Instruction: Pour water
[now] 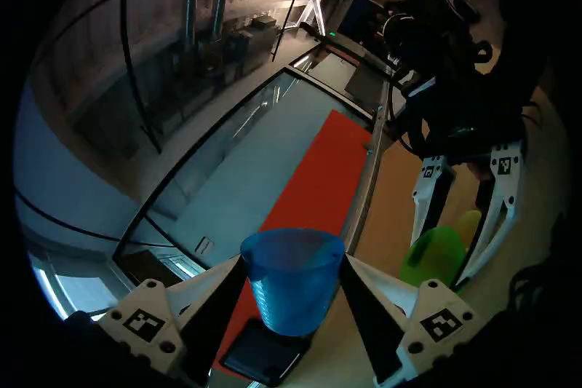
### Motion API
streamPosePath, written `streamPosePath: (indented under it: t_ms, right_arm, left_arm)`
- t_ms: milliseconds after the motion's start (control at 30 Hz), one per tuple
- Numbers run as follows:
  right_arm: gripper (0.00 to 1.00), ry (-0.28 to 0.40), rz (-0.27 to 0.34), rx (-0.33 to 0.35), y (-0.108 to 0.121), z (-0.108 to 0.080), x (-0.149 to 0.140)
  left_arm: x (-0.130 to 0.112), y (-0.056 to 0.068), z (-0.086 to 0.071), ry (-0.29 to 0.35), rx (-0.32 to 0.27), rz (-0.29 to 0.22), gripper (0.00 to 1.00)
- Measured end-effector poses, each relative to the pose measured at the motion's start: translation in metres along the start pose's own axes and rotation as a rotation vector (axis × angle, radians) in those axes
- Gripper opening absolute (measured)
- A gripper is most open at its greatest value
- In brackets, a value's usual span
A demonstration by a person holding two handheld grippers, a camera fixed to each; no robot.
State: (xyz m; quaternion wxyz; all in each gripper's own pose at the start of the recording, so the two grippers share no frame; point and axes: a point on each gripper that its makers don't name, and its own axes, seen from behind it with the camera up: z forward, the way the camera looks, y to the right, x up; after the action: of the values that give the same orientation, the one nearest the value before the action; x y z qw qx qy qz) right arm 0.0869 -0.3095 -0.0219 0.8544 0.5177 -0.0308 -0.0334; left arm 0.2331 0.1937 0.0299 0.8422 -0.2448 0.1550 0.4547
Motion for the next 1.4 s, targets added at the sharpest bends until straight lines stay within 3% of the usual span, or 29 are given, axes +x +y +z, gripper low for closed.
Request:
streamPosePath:
  t_ms: [1400]
  right_arm:
    - [0.9, 0.009, -0.02, -0.015, 0.007, -0.01, 0.003]
  left_arm:
    - [0.023, -0.006, -0.008, 0.024, 0.03, 0.247, 0.86]
